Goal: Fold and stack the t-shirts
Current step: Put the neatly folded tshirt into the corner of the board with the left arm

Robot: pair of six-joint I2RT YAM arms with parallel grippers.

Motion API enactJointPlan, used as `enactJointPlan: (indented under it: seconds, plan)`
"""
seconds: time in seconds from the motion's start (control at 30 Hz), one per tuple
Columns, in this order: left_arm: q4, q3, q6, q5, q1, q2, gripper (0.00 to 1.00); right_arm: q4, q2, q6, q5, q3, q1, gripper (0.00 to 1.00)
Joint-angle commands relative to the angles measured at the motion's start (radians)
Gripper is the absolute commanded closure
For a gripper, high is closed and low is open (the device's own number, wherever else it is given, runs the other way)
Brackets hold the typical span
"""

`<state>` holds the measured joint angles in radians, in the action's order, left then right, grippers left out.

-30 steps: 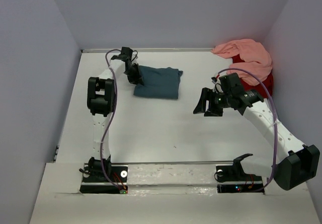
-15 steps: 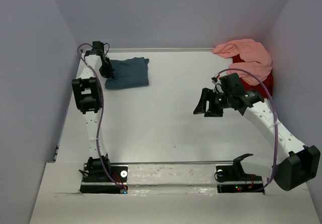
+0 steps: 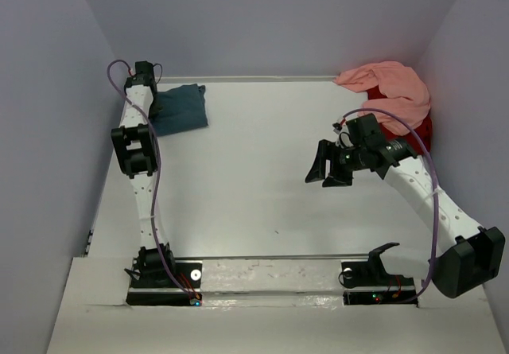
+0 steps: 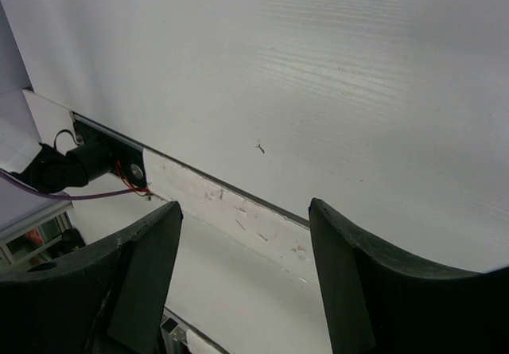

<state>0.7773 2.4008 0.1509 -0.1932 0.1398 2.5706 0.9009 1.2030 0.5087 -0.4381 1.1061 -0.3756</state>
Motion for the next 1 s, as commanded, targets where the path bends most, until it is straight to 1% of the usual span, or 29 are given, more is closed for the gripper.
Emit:
enactJointPlan:
  seconds: [0.0, 0.17, 0.3, 0.37, 0.5, 0.53, 0.57, 0.6, 0.67, 0.7, 0.73, 0.77, 0.83, 0.9, 0.97]
  plan:
    - [0.013, 0.052, -0.019, -0.190, 0.038, 0.023, 1.00, 0.020, 0.009, -0.009, -0.027, 0.058, -0.009, 0.29]
    - [-0.059, 0.080, -0.048, -0.227, 0.044, 0.030, 1.00, 0.035, 0.012, -0.001, -0.034, 0.070, -0.009, 0.30]
    - [-0.131, 0.092, -0.091, -0.206, 0.046, 0.031, 0.99, 0.069, 0.009, -0.001, -0.034, 0.086, -0.009, 0.30]
    - [-0.165, 0.093, -0.108, -0.190, 0.047, 0.033, 0.97, 0.092, 0.009, -0.006, -0.034, 0.093, -0.009, 0.30]
    - [-0.179, 0.109, -0.108, -0.160, 0.047, 0.063, 0.95, 0.105, 0.015, -0.002, -0.028, 0.100, -0.009, 0.30]
    - [-0.176, 0.113, -0.106, -0.157, 0.044, 0.069, 0.92, 0.105, 0.017, -0.001, -0.030, 0.100, -0.009, 0.30]
    - [-0.173, 0.115, -0.100, -0.153, 0.046, 0.074, 0.85, 0.102, 0.023, 0.004, -0.031, 0.098, -0.009, 0.30]
    - [-0.170, 0.116, -0.094, -0.160, 0.046, 0.079, 0.65, 0.099, 0.024, 0.007, -0.034, 0.098, -0.009, 0.30]
    - [-0.162, 0.123, -0.082, -0.192, 0.044, 0.079, 0.48, 0.090, 0.026, 0.014, -0.040, 0.092, -0.009, 0.30]
    - [-0.161, 0.127, -0.070, -0.213, 0.044, 0.076, 0.36, 0.090, 0.026, 0.013, -0.044, 0.089, -0.009, 0.30]
    - [-0.161, 0.129, -0.065, -0.227, 0.044, 0.068, 0.31, 0.087, 0.027, 0.014, -0.045, 0.086, -0.009, 0.30]
    - [-0.168, 0.123, -0.060, -0.238, 0.044, 0.063, 0.21, 0.086, 0.026, 0.016, -0.047, 0.084, -0.009, 0.30]
    - [-0.182, 0.113, -0.056, -0.252, 0.044, 0.039, 0.14, 0.086, 0.027, 0.013, -0.051, 0.083, -0.009, 0.30]
    - [-0.211, 0.078, -0.051, -0.271, 0.044, -0.001, 0.08, 0.085, 0.029, 0.011, -0.053, 0.084, -0.009, 0.30]
    - [-0.231, 0.058, -0.051, -0.278, 0.043, -0.032, 0.07, 0.087, 0.032, 0.008, -0.053, 0.086, -0.009, 0.30]
